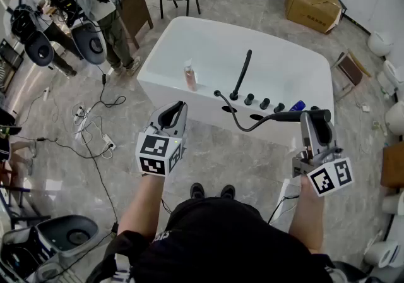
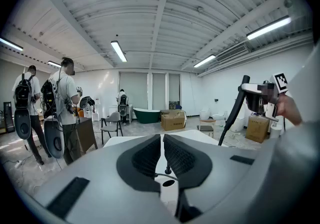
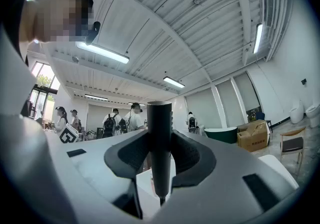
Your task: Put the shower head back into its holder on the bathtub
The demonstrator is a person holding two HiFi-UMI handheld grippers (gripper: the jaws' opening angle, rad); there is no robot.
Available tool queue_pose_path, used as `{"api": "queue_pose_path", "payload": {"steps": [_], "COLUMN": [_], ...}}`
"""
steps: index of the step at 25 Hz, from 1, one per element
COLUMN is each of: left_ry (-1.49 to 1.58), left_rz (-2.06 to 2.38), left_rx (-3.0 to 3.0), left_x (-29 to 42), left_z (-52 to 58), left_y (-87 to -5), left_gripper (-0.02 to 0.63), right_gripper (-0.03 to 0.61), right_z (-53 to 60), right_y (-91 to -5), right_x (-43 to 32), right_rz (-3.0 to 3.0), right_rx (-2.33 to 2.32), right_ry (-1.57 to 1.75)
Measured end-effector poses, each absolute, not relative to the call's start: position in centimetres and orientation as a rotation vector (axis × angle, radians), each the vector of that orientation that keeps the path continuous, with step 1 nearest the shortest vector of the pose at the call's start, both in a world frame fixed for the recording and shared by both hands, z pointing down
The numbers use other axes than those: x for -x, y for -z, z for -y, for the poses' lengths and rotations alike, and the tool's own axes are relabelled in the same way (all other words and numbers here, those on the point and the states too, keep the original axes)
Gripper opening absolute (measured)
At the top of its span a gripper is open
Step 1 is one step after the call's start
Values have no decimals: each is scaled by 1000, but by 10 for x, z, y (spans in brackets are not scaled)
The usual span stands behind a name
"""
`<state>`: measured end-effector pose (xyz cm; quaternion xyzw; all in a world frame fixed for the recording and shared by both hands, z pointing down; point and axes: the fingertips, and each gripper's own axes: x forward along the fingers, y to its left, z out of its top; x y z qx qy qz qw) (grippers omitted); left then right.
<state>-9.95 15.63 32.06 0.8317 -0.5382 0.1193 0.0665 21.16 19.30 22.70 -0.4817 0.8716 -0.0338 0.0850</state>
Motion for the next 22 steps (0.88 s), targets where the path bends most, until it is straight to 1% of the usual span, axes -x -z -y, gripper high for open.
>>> {"api": "queue_pose_path", "payload": {"steps": [22], "left_ry": [-383], "left_rz": [1606], "left_rx": [-2488], "left_x": [49], "left_z": [-161], "left_y": [-327], "left_gripper": [35], "right_gripper": [147], "right_z": [-184], "right_y": [-223], "right_x": [-243], "right_rz": [-2612], "right_rx": [1351], "right_ry": [141]}}
